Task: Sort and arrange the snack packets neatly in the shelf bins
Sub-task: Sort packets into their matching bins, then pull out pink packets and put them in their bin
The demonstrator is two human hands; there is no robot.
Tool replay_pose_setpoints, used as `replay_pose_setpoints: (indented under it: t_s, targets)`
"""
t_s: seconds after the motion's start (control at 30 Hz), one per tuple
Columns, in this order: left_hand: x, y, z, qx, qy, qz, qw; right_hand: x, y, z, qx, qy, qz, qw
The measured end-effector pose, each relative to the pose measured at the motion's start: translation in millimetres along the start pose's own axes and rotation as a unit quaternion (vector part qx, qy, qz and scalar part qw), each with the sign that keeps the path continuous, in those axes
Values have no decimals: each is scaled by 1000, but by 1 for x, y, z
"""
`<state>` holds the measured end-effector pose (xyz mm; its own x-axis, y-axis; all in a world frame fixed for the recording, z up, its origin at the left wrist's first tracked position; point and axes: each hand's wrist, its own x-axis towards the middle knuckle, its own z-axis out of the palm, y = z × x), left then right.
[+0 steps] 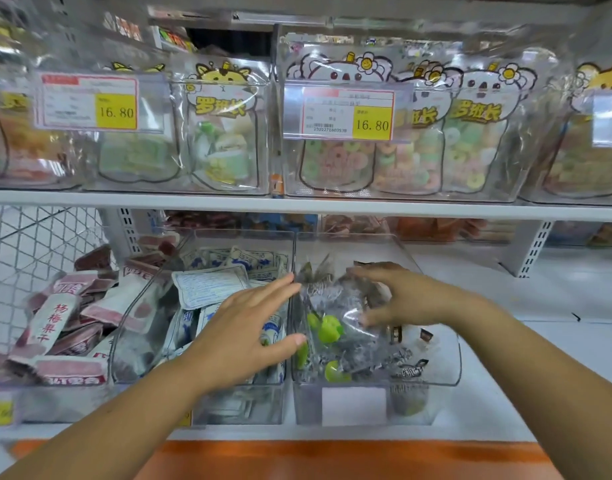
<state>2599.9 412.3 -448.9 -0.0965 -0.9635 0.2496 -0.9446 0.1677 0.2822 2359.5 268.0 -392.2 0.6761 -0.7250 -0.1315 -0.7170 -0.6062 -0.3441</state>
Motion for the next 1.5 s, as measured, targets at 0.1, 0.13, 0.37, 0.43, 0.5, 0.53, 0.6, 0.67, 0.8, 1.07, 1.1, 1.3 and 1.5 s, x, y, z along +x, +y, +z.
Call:
replay_pose_setpoints:
  t_s: [0.1,0.13,0.37,0.43,0.5,0.53,0.6,0.67,0.8,1.07,1.1,1.3,1.5]
  targets:
    - [1,1,0,4,0,0,1000,-22,-10,-13,-67,-170,19,983]
    - [1,1,-1,5,1,0,1000,-27,-12,-9,-87,-191,28,977]
    - [1,5,1,0,6,-8,1000,-16,-4,33,-199,15,52,979]
    - [1,6,-1,12,7,-9,1000,-11,-4,39,-225,110,58,966]
    - [-2,8,-6,27,-3,-6,1000,-9,-6,35,-189,135,55,971]
    - [-6,7,-11,34,-13,-9,999,-10,-7,30,-152,117,49,980]
    - [-19,5,-25,39,-26,-30,998,-16,-9,20,-109,59,25,992]
    - [-38,-1,-44,53,-29,-58,996,-23,-14,17,-113,54,1,992]
    - [-83,-41,-83,83,-26,-127,988,-36,-47,32,-88,250,-86,960]
    - [-141,-138,-111,29,57,-208,976,0,-163,67,-38,240,-281,928]
    - [-142,-150,-111,19,63,-210,975,15,-178,70,-39,212,-284,934]
    - [-126,-194,-124,-22,37,-207,977,88,-257,80,-77,92,-285,951]
    - [-116,-200,-135,-29,-39,-254,966,120,-297,81,-123,-5,-247,961]
